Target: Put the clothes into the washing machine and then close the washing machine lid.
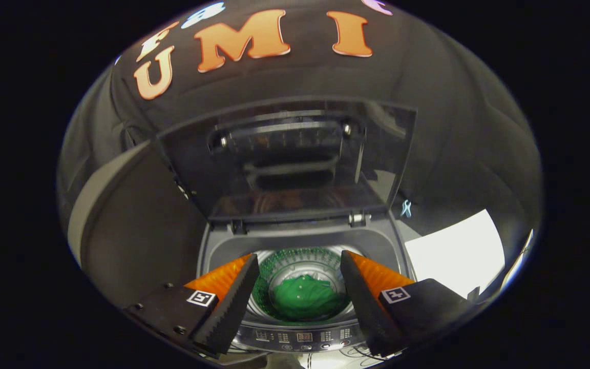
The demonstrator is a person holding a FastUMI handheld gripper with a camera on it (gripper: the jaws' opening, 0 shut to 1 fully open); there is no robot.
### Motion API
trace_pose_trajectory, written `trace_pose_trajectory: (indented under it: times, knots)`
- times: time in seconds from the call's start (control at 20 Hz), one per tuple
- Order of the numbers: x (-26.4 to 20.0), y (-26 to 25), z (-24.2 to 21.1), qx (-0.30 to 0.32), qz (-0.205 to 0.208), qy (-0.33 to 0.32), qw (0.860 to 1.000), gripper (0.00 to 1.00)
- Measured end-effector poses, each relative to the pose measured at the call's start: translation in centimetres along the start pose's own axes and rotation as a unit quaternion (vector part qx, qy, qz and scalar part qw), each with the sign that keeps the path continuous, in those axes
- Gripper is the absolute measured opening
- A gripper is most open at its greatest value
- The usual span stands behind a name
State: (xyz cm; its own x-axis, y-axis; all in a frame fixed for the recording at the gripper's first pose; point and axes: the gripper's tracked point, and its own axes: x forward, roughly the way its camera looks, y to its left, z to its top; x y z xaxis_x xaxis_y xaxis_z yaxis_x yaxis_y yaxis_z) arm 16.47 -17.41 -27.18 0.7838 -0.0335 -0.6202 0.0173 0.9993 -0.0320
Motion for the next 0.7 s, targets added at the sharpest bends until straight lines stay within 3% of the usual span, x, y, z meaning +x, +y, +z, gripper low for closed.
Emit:
trace_pose_trajectory:
  times: [0.5, 0.7]
  knots:
    - [-10.5, 2.1, 14.5, -0.018, 0.033, -0.147, 0.988, 1.0]
    - [-12.8, 2.5, 18.9, -0.034, 0.025, -0.203, 0.978, 1.0]
